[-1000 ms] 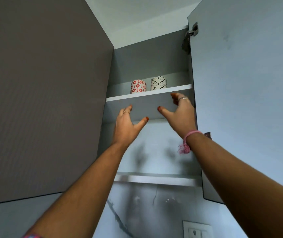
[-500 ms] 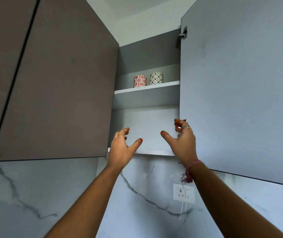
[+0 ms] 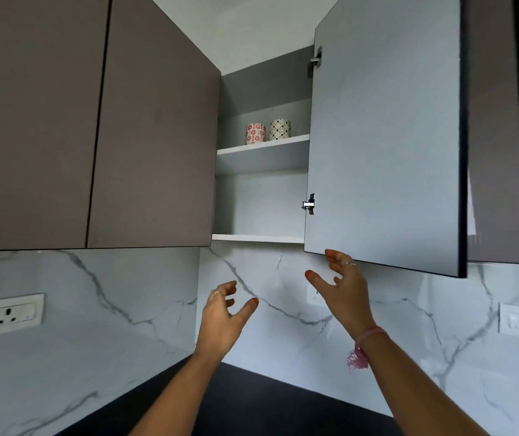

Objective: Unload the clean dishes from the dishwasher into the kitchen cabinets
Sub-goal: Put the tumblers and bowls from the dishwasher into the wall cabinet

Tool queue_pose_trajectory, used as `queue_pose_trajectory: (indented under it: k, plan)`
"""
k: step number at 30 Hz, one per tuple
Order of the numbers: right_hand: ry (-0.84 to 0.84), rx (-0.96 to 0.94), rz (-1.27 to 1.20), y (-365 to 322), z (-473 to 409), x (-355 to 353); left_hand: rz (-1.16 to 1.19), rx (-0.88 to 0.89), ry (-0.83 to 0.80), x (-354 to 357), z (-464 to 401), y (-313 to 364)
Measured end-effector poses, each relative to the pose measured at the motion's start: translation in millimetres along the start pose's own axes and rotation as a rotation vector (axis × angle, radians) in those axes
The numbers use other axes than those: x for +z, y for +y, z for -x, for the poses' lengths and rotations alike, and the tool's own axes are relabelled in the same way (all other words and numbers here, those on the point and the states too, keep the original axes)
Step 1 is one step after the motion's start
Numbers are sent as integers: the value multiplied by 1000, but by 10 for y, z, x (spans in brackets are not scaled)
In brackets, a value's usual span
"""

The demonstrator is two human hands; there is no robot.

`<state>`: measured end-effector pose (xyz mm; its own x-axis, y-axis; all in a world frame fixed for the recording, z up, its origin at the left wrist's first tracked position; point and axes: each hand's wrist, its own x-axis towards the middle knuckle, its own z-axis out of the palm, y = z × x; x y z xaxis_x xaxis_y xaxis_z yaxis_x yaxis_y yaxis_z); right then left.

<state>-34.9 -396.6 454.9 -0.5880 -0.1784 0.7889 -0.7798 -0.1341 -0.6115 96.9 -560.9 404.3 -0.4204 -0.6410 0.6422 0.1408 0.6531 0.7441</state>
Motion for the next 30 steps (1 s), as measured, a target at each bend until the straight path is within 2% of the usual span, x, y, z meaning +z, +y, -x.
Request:
queue_pose_trajectory:
  k: [9,19,30]
  plan:
    - [-12,78,37,-316,1026,-696,35,-28,-69,-265,1091,398]
    - [-17,239,52,-630,2551,-1740,130,-104,-193,-384,2737,778]
    - [13,470,174,-486,4046,-3178,73,-264,-469,208,4550,1046]
